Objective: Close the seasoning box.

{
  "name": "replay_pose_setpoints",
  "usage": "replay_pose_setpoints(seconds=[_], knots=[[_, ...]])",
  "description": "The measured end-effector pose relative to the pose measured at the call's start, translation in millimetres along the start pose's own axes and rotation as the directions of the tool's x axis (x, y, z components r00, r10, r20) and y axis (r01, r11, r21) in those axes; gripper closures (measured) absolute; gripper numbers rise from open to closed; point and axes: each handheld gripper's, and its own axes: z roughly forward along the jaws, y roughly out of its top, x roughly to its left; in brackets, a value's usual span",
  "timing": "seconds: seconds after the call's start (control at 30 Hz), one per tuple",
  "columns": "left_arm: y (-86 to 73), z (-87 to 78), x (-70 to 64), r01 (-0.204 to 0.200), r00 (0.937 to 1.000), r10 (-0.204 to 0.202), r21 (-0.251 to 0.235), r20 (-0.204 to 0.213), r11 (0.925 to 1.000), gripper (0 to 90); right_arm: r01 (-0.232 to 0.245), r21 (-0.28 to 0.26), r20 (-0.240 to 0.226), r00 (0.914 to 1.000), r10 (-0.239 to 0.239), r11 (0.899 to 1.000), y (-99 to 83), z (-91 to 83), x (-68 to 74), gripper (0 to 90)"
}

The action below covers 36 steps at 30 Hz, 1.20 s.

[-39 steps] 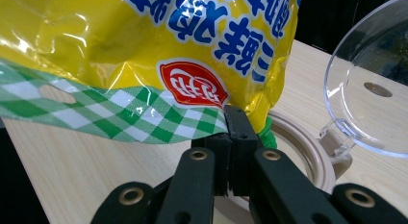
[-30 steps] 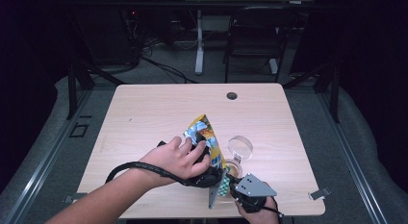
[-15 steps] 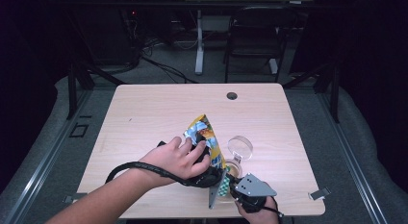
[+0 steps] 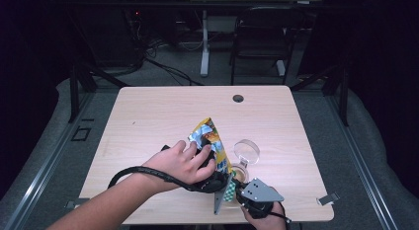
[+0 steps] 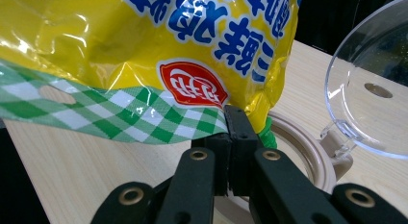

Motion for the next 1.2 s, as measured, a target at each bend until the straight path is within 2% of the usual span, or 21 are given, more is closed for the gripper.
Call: replay_pose_setpoints(seconds=[0.1,1.2], knots=[[-0.1,0.3,-0.4,0.011,0.9999,-0.011,-0.010,-0.002,0.9999,83.7,0.002,-0.001,0.001,1.0000,-0.002,1.000,0.0,0.0,0.2,89.0],[1.5,-2.1,2.1,0.005,0.9999,-0.005,-0.011,-0.009,0.9999,84.0,0.001,-0.005,0.001,1.0000,-0.001,1.000,0.2,-0.3,0.2,89.0]])
